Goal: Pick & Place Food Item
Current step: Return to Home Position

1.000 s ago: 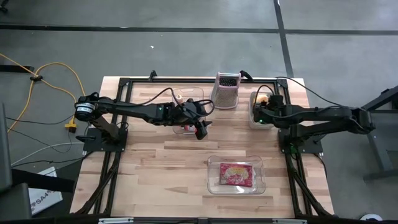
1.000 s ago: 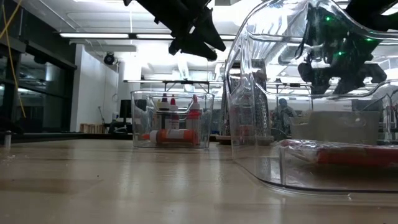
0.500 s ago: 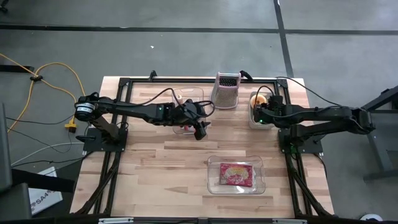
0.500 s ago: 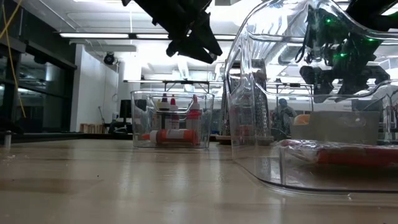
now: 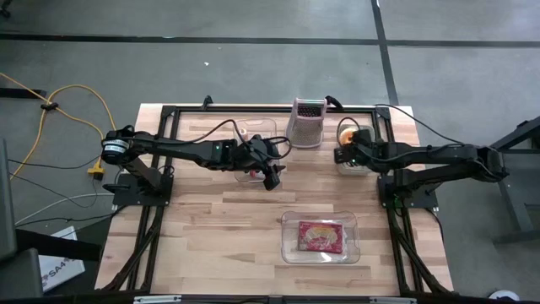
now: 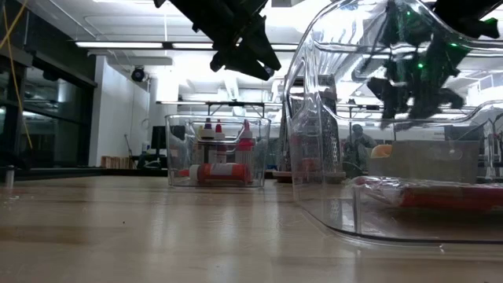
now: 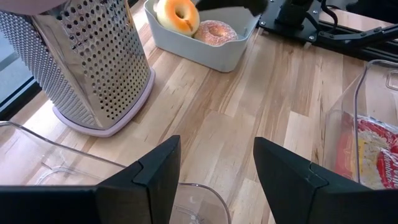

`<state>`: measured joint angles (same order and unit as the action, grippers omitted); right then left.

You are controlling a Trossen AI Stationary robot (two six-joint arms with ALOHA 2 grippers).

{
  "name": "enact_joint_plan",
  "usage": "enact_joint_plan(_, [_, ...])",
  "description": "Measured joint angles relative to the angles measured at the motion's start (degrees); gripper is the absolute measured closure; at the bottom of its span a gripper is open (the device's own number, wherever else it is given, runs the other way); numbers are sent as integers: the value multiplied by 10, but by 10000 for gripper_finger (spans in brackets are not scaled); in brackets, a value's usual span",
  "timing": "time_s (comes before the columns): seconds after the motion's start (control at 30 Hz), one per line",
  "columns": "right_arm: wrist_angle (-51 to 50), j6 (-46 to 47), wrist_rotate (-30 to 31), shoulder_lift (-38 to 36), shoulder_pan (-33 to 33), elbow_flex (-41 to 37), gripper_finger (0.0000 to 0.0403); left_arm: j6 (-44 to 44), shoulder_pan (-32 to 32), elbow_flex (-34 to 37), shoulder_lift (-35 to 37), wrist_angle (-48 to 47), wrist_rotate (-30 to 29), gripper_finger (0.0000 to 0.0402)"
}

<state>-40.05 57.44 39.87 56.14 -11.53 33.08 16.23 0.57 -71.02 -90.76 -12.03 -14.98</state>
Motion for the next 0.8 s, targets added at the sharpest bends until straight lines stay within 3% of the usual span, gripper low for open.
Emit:
enact_joint_plan(0.27, [211, -185, -119, 0, 52, 0, 209, 0, 0, 0, 0, 0, 5, 205])
enact_joint_plan(0.43, [315, -246, -220, 0, 95, 0, 209, 0, 0, 0, 0, 0, 37, 205])
enact_joint_plan(0.63, [348, -263, -284, 0, 148, 0, 209, -2, -2, 0, 0, 0, 69, 205])
enact_joint_plan(0.8, [348, -276, -294, 0, 189, 0, 209, -66, -12, 0, 0, 0, 101, 205])
